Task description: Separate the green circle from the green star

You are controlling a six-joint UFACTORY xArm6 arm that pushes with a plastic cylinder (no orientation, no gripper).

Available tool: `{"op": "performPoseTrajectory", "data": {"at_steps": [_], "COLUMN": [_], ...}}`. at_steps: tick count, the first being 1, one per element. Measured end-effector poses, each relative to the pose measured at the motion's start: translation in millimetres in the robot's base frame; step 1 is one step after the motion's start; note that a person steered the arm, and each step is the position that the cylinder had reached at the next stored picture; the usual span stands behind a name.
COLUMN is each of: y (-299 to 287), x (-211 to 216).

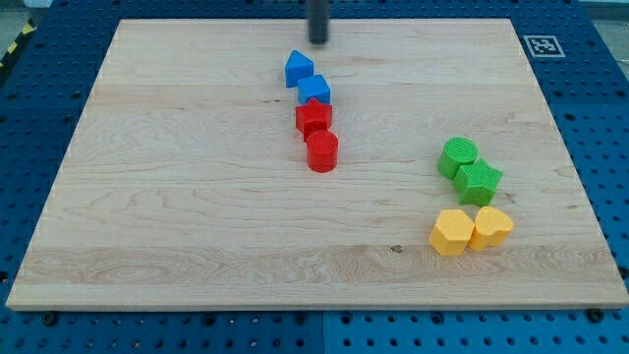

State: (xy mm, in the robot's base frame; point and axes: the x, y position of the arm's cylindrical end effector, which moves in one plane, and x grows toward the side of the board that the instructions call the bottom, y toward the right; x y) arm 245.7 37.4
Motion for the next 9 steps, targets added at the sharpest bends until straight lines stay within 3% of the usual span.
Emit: {"op": "performPoseTrajectory", "data": {"at_steps": [2, 3, 5, 9], "y": [138, 191, 198, 133], "x": [154, 178, 216, 207]}}
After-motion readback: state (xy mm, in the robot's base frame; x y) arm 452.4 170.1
